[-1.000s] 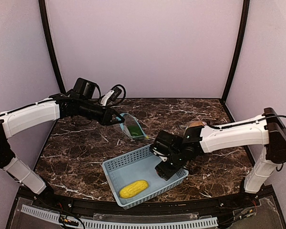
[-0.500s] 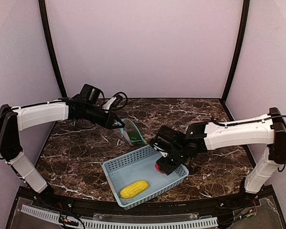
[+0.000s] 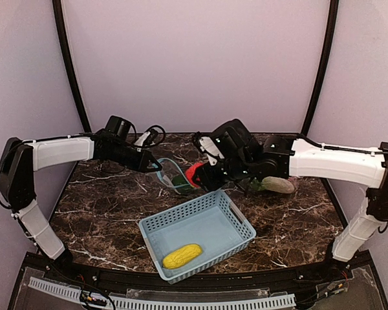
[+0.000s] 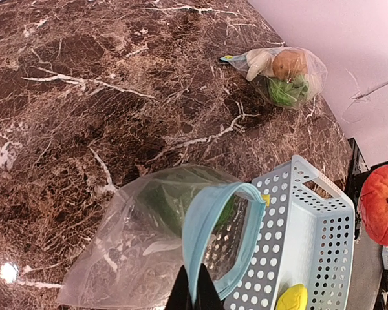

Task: Place the food in the zip-top bag and seal the zipper
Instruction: Pick up the fake fruit from the bin, then place the fake fruit in the zipper food storage bag.

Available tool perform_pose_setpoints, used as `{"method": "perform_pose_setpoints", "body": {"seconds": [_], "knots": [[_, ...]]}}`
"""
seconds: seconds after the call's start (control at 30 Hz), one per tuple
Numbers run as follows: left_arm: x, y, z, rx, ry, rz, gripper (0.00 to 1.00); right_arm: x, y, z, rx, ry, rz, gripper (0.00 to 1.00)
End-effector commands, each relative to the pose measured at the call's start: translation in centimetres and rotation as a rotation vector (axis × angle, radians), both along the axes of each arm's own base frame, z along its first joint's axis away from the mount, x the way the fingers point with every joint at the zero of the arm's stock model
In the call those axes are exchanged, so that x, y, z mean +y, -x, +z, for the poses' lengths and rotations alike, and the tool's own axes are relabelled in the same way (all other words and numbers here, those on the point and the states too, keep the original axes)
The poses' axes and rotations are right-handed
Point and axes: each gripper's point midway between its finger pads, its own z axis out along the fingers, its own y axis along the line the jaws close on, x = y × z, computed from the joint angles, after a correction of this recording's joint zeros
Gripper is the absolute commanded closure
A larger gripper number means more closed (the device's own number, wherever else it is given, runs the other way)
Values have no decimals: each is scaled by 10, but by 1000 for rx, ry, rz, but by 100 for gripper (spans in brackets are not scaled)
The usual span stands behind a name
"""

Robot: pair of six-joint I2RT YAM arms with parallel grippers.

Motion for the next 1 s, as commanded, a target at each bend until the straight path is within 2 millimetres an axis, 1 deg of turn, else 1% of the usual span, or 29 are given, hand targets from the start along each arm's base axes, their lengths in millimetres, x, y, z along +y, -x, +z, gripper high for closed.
{"method": "perform_pose_setpoints", "body": {"seconds": [0.0, 0.13, 0.23, 0.4, 0.53, 0.7, 0.97], "knots": [[4, 2, -4, 26, 13, 5, 99, 38, -30, 24, -93, -119, 44, 49], [6, 0, -7, 32, 6, 9, 99, 63, -45, 23, -118, -125, 77, 49], [7, -1, -8, 32, 3, 10, 99, 79, -54, 17, -122, -125, 102, 49], [8, -3, -10, 39, 1, 15, 99, 93, -71, 3, -112, -118, 105, 49], [9, -4, -11, 42, 1, 19, 99, 94, -87, -16, -75, -111, 73, 49], [8, -4, -14, 53, 1, 19, 99, 95, -97, -37, -30, -92, 58, 49], [9, -6, -20, 67, -11, 23, 99, 91, -115, -68, -34, 37, -1, 49]]}}
